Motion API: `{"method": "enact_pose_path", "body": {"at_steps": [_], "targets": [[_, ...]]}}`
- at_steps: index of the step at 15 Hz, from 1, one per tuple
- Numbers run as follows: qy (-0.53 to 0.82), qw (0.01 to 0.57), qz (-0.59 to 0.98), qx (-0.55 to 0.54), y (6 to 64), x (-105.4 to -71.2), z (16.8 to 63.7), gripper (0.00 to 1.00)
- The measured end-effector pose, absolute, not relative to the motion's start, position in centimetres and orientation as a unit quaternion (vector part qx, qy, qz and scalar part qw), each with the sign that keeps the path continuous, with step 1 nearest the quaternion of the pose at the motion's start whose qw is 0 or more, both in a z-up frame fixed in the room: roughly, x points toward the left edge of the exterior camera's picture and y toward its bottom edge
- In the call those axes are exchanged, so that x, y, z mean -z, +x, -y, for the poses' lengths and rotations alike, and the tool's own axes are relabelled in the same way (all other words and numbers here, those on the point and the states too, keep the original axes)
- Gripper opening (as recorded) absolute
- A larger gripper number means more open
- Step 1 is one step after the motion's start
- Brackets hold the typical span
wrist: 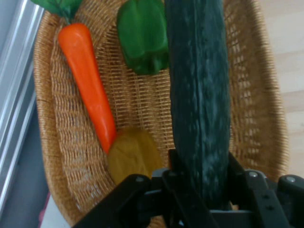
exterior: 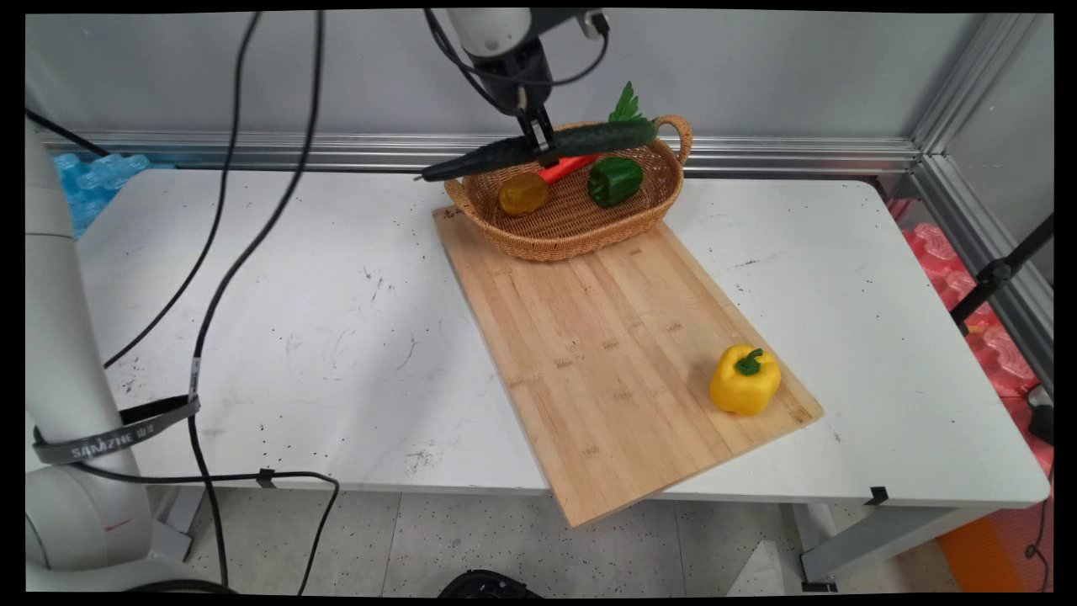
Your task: Place the picked object in the vegetable basket
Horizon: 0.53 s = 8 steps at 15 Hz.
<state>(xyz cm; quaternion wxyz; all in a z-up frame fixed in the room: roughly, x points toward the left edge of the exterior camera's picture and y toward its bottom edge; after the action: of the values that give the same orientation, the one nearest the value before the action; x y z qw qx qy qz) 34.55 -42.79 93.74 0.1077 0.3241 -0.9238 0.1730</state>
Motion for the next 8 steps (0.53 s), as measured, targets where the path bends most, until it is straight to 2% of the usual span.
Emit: {"method": "enact_pose_path", "body": {"at_steps": [8], "targets": [[0.299,0.075,0.937,-0.166,31.7,-88.0,47.2,0.00]]}}
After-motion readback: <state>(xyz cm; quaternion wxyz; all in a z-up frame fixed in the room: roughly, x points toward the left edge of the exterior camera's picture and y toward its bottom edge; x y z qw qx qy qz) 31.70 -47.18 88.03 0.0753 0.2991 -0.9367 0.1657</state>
